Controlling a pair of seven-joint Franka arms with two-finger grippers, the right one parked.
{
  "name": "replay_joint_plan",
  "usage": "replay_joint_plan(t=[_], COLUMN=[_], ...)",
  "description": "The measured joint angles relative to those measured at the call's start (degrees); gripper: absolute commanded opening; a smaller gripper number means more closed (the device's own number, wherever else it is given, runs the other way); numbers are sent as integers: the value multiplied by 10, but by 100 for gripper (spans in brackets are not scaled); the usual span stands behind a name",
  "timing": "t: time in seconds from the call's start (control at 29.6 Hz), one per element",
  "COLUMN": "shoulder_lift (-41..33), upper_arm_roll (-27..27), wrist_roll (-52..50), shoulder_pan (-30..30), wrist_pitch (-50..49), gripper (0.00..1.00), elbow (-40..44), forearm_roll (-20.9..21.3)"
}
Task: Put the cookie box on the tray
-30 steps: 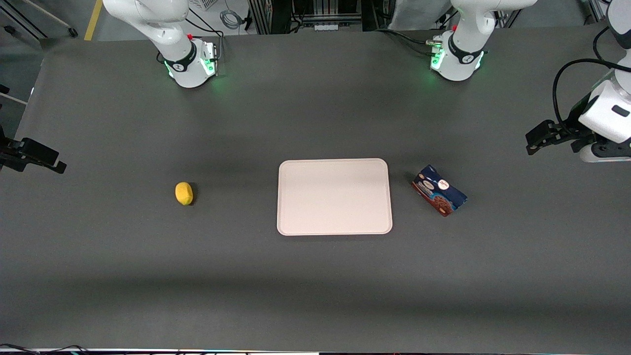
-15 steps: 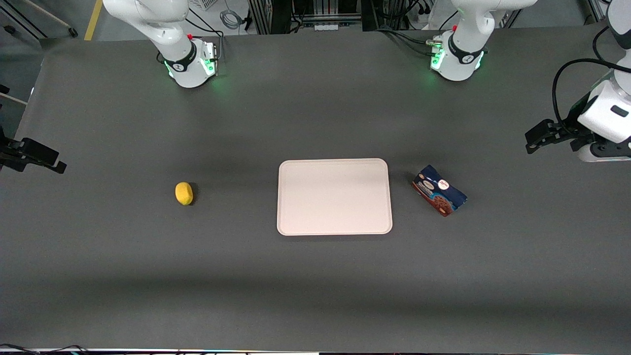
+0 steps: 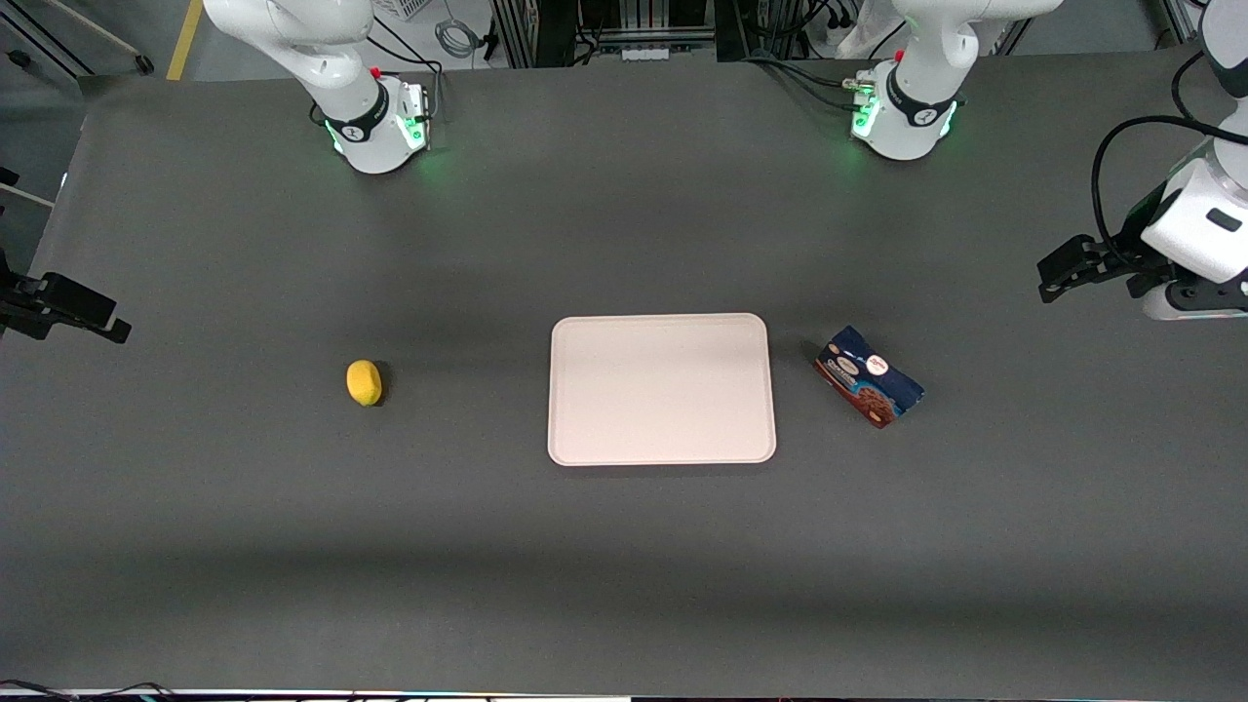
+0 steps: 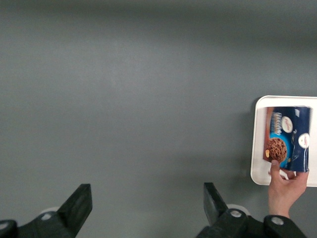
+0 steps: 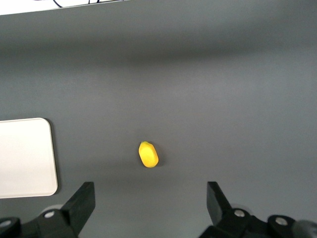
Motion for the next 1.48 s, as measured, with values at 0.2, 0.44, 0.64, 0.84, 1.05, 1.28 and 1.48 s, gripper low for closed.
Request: replay_joint_plan(t=[0.2, 0.44, 0.64, 0.84, 1.05, 1.28, 1.48], shoulder_lift=[-1, -1, -9, -44, -90, -129, -136], upper_arm_roll=[0, -1, -3, -4, -4, -4, -1], wrist_roll=[0, 0, 2, 28, 84, 117, 157], shoulder_pan=[0, 0, -1, -1, -1, -1, -1], wrist_pitch=[-1, -31, -121, -164, -251, -435, -559], gripper=[2, 2, 3, 3, 3, 3, 3], elbow=[3, 23, 85, 123, 162, 260, 352], forearm_roll=[1, 2, 4, 4, 4, 0, -29])
